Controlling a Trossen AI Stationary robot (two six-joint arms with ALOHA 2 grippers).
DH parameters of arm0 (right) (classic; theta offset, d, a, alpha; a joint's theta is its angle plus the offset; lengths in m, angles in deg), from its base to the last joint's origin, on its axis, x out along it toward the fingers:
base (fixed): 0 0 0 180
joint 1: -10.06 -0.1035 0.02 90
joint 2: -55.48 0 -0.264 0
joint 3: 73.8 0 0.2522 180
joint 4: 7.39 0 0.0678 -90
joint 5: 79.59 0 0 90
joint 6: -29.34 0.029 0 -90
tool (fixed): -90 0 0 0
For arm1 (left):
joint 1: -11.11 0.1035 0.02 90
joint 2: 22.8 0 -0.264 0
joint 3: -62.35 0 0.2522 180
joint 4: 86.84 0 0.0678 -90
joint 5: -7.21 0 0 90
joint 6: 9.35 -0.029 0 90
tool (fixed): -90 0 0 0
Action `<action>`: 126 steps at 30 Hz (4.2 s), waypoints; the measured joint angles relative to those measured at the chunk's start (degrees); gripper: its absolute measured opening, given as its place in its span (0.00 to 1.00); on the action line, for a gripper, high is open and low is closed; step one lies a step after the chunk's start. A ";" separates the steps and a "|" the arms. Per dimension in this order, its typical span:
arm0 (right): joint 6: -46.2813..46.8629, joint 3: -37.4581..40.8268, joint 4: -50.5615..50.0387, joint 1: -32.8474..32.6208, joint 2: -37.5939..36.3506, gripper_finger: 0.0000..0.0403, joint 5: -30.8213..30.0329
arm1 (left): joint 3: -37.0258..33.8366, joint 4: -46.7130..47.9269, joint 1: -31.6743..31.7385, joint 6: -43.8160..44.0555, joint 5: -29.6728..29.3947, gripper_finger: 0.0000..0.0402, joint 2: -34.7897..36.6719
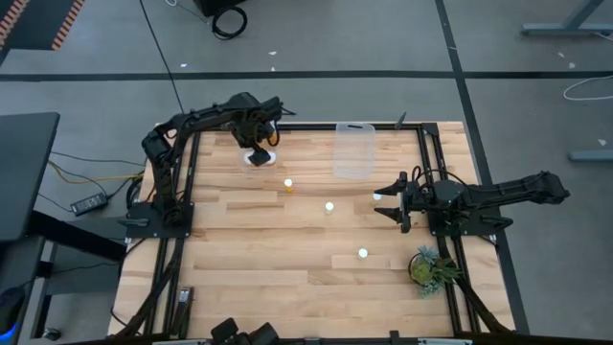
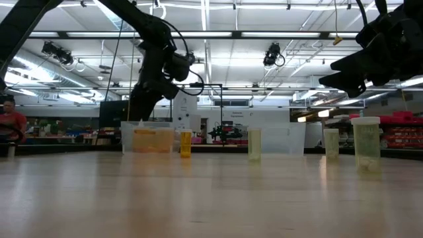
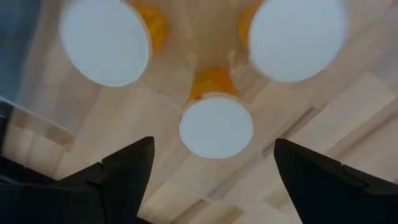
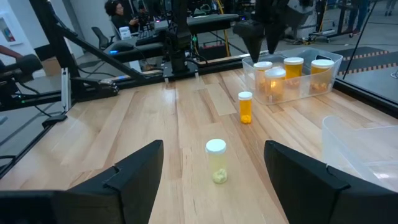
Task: Pick and place medicine bottles into bin by pill shape (circle, oval)
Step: Put the small yellow pill bottle into the right transparent bin
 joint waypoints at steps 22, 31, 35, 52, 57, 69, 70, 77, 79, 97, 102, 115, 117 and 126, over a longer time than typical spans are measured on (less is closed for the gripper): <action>0.00 0.00 -0.02 0.00 0.00 0.71 0.01 | 14.09 1.43 -10.95 -3.70 -3.47 0.85 11.46; 0.00 -0.02 -0.02 -0.01 0.01 0.71 -0.01 | 14.09 -5.13 -17.57 -2.36 -3.49 0.85 24.85; 0.00 0.00 -0.02 0.01 0.01 0.71 0.01 | 14.09 -6.10 -20.11 -1.15 -3.63 0.85 29.46; 0.00 0.00 0.00 0.00 0.01 0.71 0.01 | -15.99 -23.74 -24.42 1.77 -6.50 0.85 54.73; 0.00 0.00 -0.02 0.01 0.01 0.71 0.00 | -28.54 -34.48 -24.86 3.09 -3.44 0.85 62.21; 0.00 0.00 -0.01 0.00 0.01 0.71 0.01 | -51.82 -64.94 -28.58 1.18 -0.37 0.85 70.74; 0.00 -0.02 -0.02 0.01 0.01 0.71 -0.01 | -53.15 -67.02 -28.99 0.51 -0.37 0.85 70.90; 0.00 -0.01 0.00 0.00 0.01 0.71 0.00 | -61.36 -75.41 -31.38 -0.19 -0.39 0.85 70.94; 0.00 -0.02 -0.02 0.00 0.01 0.71 0.00 | -64.03 -77.42 -32.07 -0.39 -0.39 0.85 71.45; 0.00 -0.01 -0.01 0.00 0.01 0.71 -0.01 | -76.83 -88.81 -33.23 -6.26 -0.50 0.85 81.81; 0.00 -0.01 -0.02 0.01 0.01 0.71 0.00 | -79.57 -89.04 -33.23 -6.83 -0.43 0.85 86.87; 0.00 0.00 0.00 0.00 0.01 0.71 0.01 | -84.33 -86.92 -33.16 -6.08 -0.44 0.85 96.48; 0.00 -0.01 0.00 0.01 0.01 0.71 0.00 | -84.33 -86.09 -33.16 -5.85 -0.44 0.85 97.26; 6.09 0.00 4.97 0.12 0.01 0.71 -0.47 | -84.33 -84.83 -33.16 -6.87 -0.44 0.85 100.31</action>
